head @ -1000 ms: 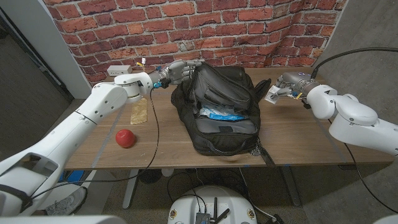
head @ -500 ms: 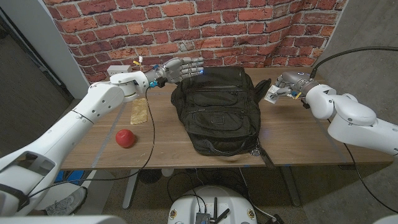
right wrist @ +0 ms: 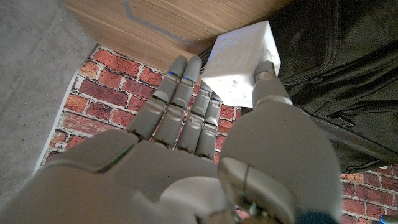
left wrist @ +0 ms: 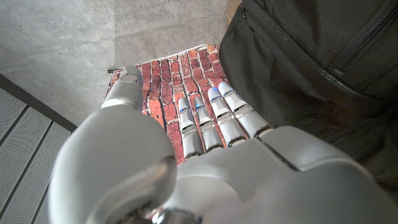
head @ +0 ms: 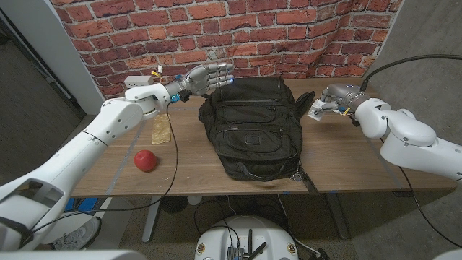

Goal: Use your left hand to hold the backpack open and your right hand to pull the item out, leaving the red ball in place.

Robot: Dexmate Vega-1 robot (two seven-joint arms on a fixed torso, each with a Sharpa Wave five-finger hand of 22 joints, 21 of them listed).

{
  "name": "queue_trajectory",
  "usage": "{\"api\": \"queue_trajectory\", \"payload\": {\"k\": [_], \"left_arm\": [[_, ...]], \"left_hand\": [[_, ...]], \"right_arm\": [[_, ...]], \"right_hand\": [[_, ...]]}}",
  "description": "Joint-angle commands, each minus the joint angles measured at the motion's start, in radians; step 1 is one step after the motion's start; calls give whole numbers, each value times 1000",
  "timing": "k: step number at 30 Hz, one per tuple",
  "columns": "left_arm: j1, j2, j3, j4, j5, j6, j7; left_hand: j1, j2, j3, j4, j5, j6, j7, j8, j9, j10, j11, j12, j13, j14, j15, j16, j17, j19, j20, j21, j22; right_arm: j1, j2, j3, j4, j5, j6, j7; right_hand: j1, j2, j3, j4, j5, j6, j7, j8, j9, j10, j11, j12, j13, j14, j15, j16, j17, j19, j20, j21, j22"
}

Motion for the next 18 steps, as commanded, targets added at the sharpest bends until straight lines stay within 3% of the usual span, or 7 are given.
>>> {"api": "queue_trajectory", "payload": {"k": [1,18], "left_arm": [[36,-9,-14,-8,59,-83,66],[117,-33,-29,-66,169,-167,262]], "left_hand": [[-19,2,-10,4,-3,-17,-6,0,0,-19,-2,-2,3,-21,-33,2,3,-23,-71,-6,3],[-64,6,-29,16,-5,-24,-15,7,-2,-54,-2,0,2,-77,-31,2,4,-70,-84,-6,2]], "right_arm": [[-2,-8,5,40,16,37,-17],[16,-6,-2,159,22,164,-26]], "right_hand": [[57,66,4,6,6,55,-51,1,4,87,-87,-2,7,-3,-127,-4,4,-5,-92,4,3],[57,58,0,3,5,34,-58,-10,5,59,-85,-22,5,-24,-125,-15,7,-20,-89,2,2]]}}
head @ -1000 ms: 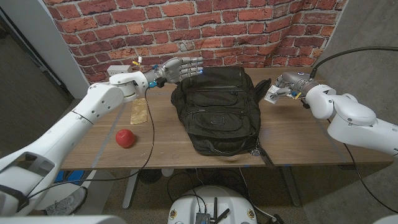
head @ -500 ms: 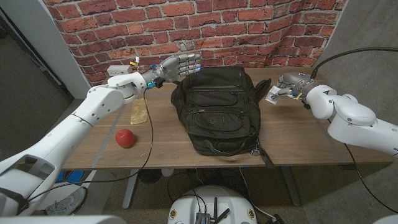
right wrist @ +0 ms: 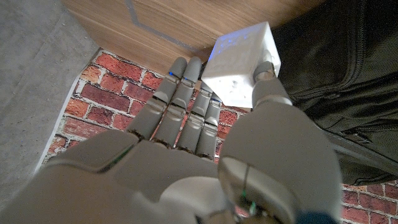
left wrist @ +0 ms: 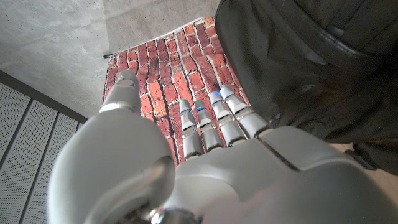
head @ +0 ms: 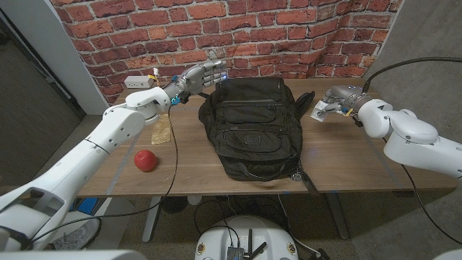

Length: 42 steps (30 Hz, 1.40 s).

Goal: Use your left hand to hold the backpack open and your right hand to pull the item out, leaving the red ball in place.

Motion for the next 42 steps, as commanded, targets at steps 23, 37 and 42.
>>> {"api": "queue_trajectory", "payload": {"k": [23,37,42], "left_arm": [[145,-41,-3,-74,276,-148,322],[187,-62,-14,-79,323,-152,400],[194,-85,-11,-52,330,-186,400]], "left_hand": [[-110,49,-24,39,-6,-46,-13,3,1,-59,-8,2,1,-89,-52,2,2,-62,-84,3,2],[-137,71,-22,50,-5,-44,-20,6,0,-61,-5,6,1,-92,-47,7,3,-64,-80,7,3],[-143,79,-20,51,-5,-52,-15,4,0,-70,0,4,1,-106,-40,3,2,-74,-79,6,2]], "right_arm": [[8,-9,2,188,-11,239,-11],[37,13,-12,263,-47,330,3],[48,23,-17,299,-51,367,5]], "right_hand": [[50,51,-9,7,1,21,-51,-11,6,41,-72,-31,-7,-29,-135,-10,9,-20,-88,0,0],[61,48,-9,0,-1,-2,-67,-22,6,17,-79,-50,-10,-53,-138,-19,14,-27,-87,0,-1],[66,45,-10,-3,-2,-10,-72,-25,6,6,-82,-57,-10,-65,-138,-23,15,-34,-86,-2,-1]]}}
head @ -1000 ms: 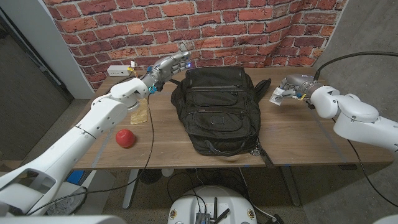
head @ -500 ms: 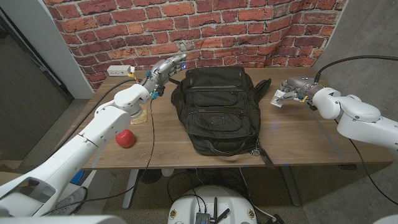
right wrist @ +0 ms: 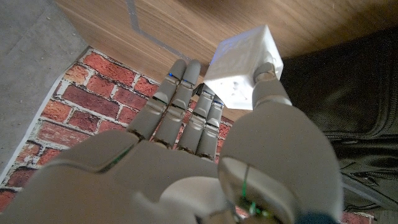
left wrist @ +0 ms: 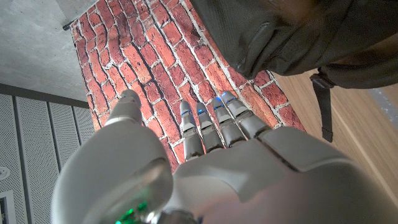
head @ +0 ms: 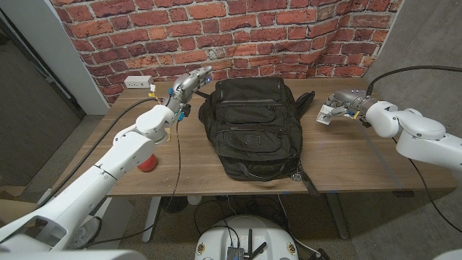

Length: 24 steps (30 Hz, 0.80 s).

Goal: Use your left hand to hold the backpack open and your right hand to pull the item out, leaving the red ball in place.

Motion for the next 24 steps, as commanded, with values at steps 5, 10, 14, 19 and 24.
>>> {"api": "queue_trajectory", "payload": {"k": [5,10,14,19,24], "left_arm": [[35,-57,-6,57,33,-83,35],[28,-67,-2,90,39,-108,21],[25,-79,-2,114,48,-130,24],[17,-100,-4,156,47,-167,16],[2,-131,-3,206,34,-197,8]], "left_hand": [[-11,11,5,4,-4,-14,2,-1,-1,-16,12,3,0,-17,-39,3,1,-17,-81,4,2],[-13,17,8,5,-4,-17,1,-1,-1,-19,11,3,0,-20,-40,3,1,-21,-80,4,2],[-18,22,9,5,-3,-22,-1,-1,-1,-24,8,3,0,-27,-38,3,1,-26,-80,4,2],[-22,25,9,5,-3,-25,-2,-2,-2,-29,9,3,0,-35,-35,2,1,-32,-78,3,2],[-23,28,11,4,-3,-27,-2,-2,-2,-30,9,4,0,-35,-35,3,1,-33,-77,4,2]], "right_arm": [[38,29,-23,99,-33,107,25],[55,42,-33,122,-43,126,41],[66,48,-42,135,-53,139,59],[70,60,-48,152,-58,147,64],[75,71,-57,167,-67,150,67]], "right_hand": [[66,46,3,-9,2,9,-23,-6,2,10,-36,-14,-1,-21,-149,-10,6,-12,-88,-4,-2],[71,42,2,-11,0,-1,-24,-10,2,-2,-38,-23,-3,-31,-148,-12,9,-16,-85,-5,-2],[72,40,0,-9,-1,-14,-24,-15,3,-18,-37,-33,-5,-43,-145,-17,10,-18,-85,-5,-2],[75,37,-4,-9,-3,-25,-29,-20,3,-29,-37,-43,-9,-62,-144,-22,14,-19,-82,-5,-2],[76,37,-5,-8,-3,-28,-30,-21,3,-36,-37,-49,-10,-69,-145,-23,16,-17,-82,-3,-2]]}}
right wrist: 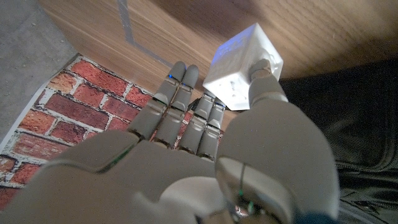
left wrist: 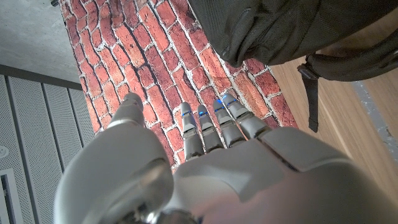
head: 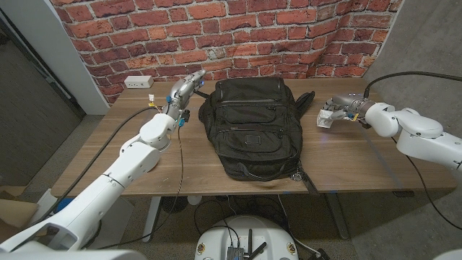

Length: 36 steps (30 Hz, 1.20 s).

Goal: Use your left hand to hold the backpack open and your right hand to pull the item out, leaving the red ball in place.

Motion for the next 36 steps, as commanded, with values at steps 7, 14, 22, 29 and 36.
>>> {"api": "queue_trajectory", "payload": {"k": [7,14,22,29,36], "left_arm": [[-33,-91,8,150,-21,-108,-19],[-40,-108,9,194,-26,-114,-9],[-40,-119,11,215,-23,-115,9],[-32,-116,13,207,-17,-95,33],[-31,-123,15,216,-13,-103,41]], "left_hand": [[-2,13,9,-3,-3,-9,-5,-1,3,-5,-7,6,0,-7,-35,5,3,-4,-72,6,2],[-1,17,13,-8,-3,-7,-7,1,2,-5,-9,7,0,-7,-36,7,2,-3,-68,8,1],[1,21,16,-14,-3,-7,-8,2,2,-5,-16,9,0,-8,-35,7,2,-4,-66,9,1],[2,23,18,-19,-4,0,-9,5,2,-4,-20,10,0,-8,-35,8,2,-4,-66,9,1],[3,25,20,-23,-4,3,-10,6,2,-3,-22,11,0,-5,-35,9,1,-2,-65,11,1]], "right_arm": [[32,38,-34,64,-31,32,32],[40,45,-43,89,-26,45,45],[79,55,-73,112,-52,57,103],[85,57,-78,116,-61,60,114],[88,57,-82,116,-68,60,128]], "right_hand": [[33,28,-4,3,0,-18,-2,-6,3,-14,-2,-14,-2,-16,-155,-3,9,-4,-80,2,3],[34,26,-8,4,-1,-45,-1,-18,3,-37,6,-30,-6,-37,-154,-10,12,-8,-82,2,3],[29,21,-20,10,-3,-92,13,-38,4,-84,22,-57,-14,-83,-146,-22,21,-35,-70,-7,2],[28,17,-28,10,-3,-123,21,-50,4,-113,32,-69,-18,-110,-146,-28,26,-46,-65,-11,1],[28,13,-39,11,-4,-164,27,-66,4,-167,40,-82,-22,-151,-142,-39,32,-62,-56,-18,-1]]}}
